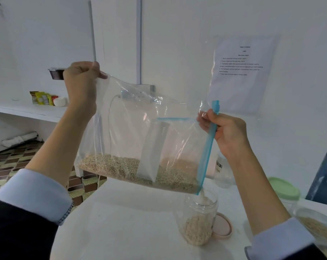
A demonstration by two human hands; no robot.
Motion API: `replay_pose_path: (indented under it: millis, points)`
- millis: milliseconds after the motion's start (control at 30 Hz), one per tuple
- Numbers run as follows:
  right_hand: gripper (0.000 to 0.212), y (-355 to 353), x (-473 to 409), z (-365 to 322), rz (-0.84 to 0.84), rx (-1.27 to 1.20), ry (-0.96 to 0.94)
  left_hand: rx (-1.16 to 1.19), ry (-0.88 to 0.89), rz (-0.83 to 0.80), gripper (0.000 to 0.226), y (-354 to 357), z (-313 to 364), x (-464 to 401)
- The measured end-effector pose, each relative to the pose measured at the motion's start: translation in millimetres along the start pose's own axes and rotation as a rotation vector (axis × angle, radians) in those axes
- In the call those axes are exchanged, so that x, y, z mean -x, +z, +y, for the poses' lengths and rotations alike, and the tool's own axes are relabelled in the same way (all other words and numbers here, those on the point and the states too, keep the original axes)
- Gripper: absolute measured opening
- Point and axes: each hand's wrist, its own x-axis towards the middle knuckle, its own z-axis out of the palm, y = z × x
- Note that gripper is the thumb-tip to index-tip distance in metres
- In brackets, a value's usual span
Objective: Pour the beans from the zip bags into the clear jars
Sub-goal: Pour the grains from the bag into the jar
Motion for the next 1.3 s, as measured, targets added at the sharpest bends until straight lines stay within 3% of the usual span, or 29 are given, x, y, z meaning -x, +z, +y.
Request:
replay_pose_path:
  millis: [867, 1300]
  points:
    - [0.007, -17, -4, 8, 0.077, -0.133, 0.018, 0.037, -0.007, 0.037, 0.023, 0, 10, 5]
    - [0.009, -13, 0, 5, 0.075, -0.077, -0.029, 0.021, 0.012, 0.057, 0.030, -3, 14, 6]
